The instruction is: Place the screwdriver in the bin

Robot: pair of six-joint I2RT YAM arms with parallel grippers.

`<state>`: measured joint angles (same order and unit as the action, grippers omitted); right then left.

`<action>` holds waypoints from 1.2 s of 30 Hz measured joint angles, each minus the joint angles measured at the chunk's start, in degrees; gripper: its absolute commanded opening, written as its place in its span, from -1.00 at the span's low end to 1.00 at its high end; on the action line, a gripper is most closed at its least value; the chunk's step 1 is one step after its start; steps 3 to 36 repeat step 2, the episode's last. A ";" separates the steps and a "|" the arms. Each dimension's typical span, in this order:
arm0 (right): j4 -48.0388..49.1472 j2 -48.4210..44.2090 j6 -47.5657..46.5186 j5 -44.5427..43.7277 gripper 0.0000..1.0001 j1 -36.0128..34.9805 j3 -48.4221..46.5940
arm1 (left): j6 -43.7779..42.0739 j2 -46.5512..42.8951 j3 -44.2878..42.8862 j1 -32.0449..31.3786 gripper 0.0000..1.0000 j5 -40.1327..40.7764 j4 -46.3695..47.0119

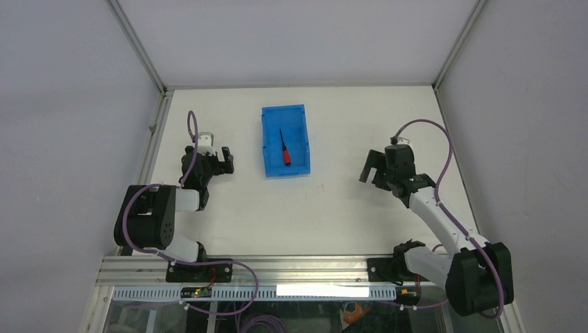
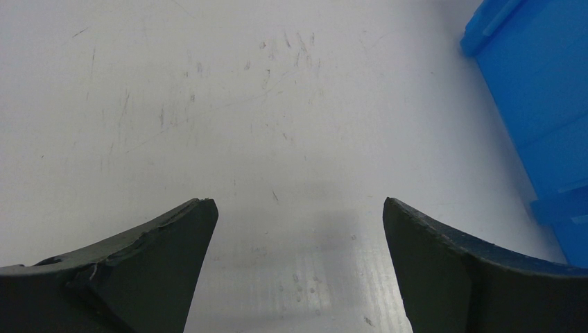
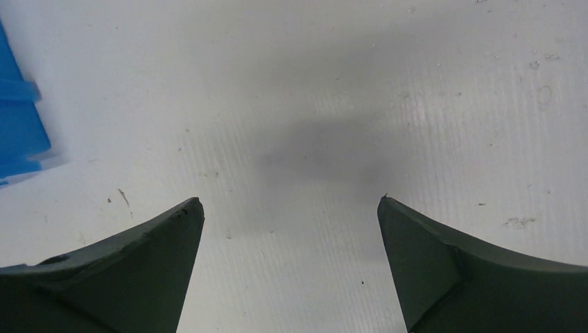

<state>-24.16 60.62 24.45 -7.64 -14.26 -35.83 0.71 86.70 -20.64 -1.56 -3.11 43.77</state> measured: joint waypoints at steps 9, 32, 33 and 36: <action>0.17 0.00 0.13 0.13 0.99 0.07 0.20 | 0.00 0.00 0.00 0.00 0.98 0.00 0.00; 0.17 0.00 0.13 0.13 0.99 0.07 0.20 | 0.00 0.00 0.00 0.00 0.98 0.00 0.00; 0.17 0.00 0.13 0.13 0.99 0.07 0.20 | 0.00 0.00 0.00 0.00 0.98 0.00 0.00; 0.17 0.00 0.13 0.13 0.99 0.07 0.20 | 0.00 0.00 0.00 0.00 0.98 0.00 0.00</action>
